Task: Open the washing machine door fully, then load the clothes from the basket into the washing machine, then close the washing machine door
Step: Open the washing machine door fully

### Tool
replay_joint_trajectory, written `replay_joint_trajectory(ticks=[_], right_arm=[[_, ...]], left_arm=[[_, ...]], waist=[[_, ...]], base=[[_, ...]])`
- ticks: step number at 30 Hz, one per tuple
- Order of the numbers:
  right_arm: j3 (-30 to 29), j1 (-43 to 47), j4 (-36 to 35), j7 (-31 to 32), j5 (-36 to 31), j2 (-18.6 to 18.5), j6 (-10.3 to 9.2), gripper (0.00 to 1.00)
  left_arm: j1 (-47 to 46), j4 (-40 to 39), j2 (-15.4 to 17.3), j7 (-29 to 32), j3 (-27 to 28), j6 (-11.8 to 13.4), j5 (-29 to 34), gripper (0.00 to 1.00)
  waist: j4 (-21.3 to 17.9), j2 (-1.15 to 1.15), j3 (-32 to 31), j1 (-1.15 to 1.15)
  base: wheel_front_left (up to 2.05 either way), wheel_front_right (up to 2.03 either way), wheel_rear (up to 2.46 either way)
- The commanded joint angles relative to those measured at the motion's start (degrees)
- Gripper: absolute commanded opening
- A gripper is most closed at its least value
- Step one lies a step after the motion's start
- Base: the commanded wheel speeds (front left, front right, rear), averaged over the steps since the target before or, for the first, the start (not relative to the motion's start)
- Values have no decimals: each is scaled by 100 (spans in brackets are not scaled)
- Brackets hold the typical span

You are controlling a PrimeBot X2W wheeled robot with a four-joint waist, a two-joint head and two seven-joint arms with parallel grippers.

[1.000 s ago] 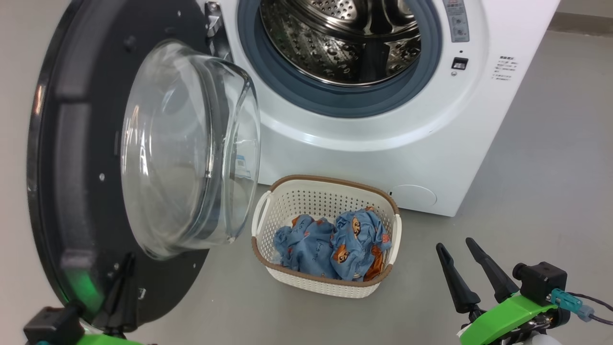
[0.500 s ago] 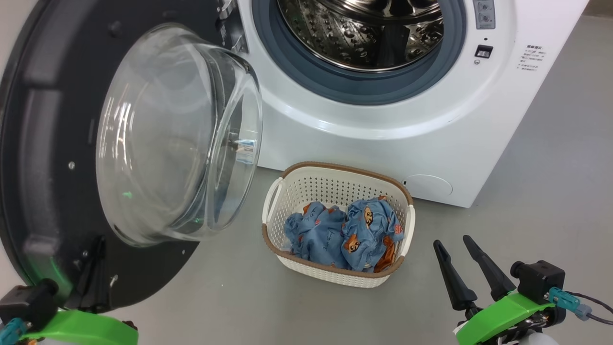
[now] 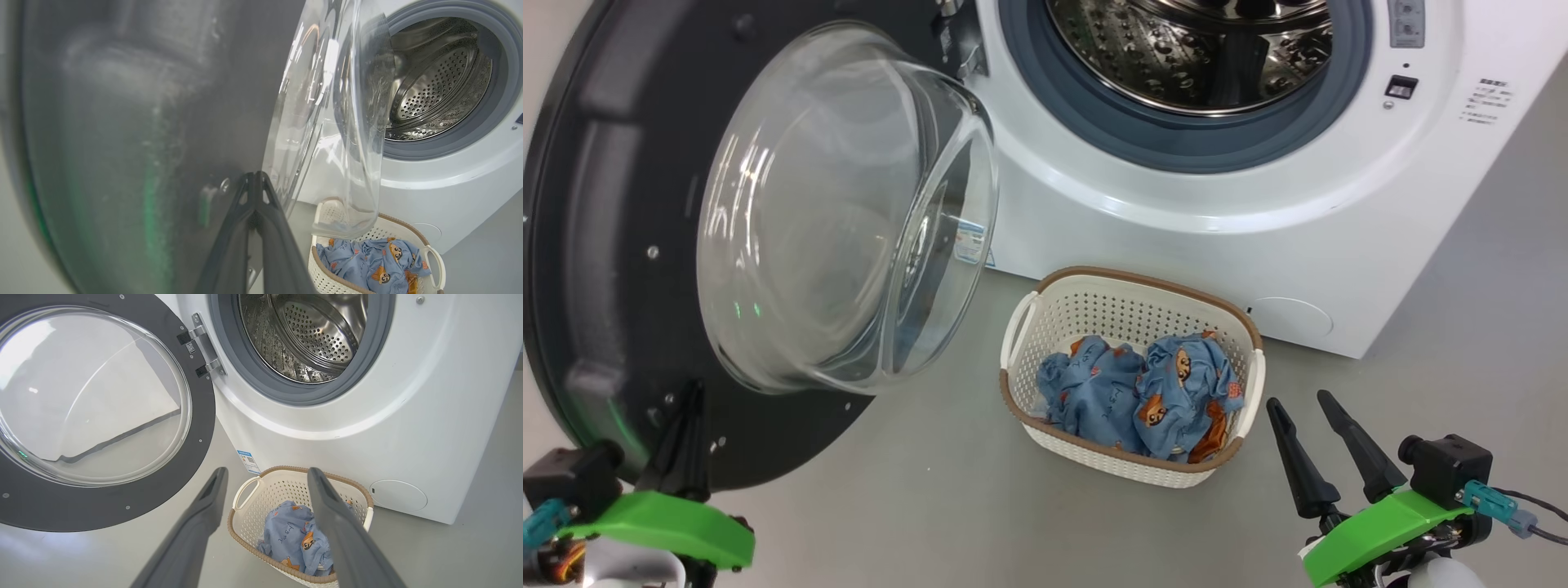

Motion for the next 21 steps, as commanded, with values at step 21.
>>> replay_joint_trajectory(ticks=[21], right_arm=[[261, -327, -50, -69, -51, 47, 36, 100]], left_arm=[[-1792, 1677, 519, 40, 0, -250, 122, 0]], waist=[[389, 0, 211, 0]], base=[[0, 0, 0]])
